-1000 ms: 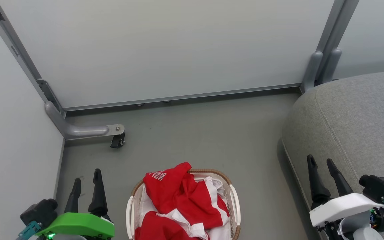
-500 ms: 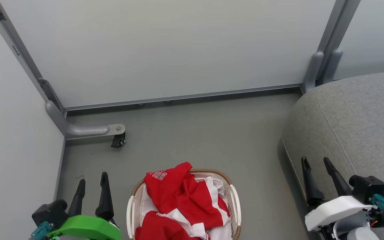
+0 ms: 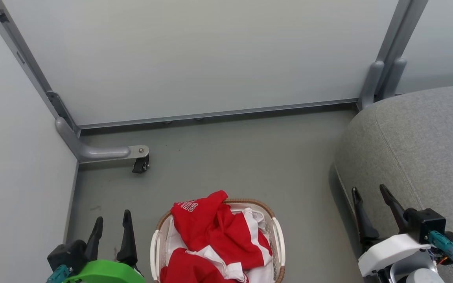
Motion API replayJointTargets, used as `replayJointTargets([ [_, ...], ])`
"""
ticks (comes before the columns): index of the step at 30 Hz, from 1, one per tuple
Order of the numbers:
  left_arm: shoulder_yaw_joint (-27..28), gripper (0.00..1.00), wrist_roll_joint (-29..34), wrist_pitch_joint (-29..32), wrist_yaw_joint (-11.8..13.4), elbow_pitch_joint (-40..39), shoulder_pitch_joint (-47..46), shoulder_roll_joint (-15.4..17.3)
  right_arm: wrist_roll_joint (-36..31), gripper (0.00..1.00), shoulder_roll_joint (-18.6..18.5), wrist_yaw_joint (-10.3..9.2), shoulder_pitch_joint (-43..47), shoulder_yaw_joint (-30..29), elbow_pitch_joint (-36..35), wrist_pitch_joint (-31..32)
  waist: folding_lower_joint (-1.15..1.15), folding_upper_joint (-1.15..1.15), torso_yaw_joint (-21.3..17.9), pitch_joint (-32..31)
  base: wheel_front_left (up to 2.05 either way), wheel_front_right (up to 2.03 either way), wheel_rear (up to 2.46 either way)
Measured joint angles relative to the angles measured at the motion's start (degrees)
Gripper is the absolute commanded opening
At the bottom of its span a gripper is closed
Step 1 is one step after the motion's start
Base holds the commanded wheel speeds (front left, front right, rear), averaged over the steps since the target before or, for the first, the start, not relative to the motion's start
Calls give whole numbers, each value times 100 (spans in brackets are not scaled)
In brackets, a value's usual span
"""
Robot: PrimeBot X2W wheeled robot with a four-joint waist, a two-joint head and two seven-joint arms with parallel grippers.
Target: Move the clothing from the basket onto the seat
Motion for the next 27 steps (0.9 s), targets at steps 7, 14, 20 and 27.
replayJointTargets([
  [7, -15, 100, 276, -82, 1, 87, 1, 3, -356, 100, -3, 0, 0, -11, 18, -82, 0, 0, 16, 6, 0, 0, 0],
  [14, -52, 100, 542, -162, 1, 189, 1, 7, -664, 100, -7, 1, 0, -13, 42, -159, 0, 0, 28, 8, 0, 0, 0],
  [20, -101, 100, 731, -226, -4, 244, 1, 9, -916, 100, -10, 1, 0, -13, 77, -229, 0, 0, 34, 11, 0, 0, 0],
  [27, -140, 100, 976, -286, -25, 302, 1, 11, -1185, 100, -12, 1, 0, -9, 109, -289, 0, 0, 47, 19, 0, 0, 0],
])
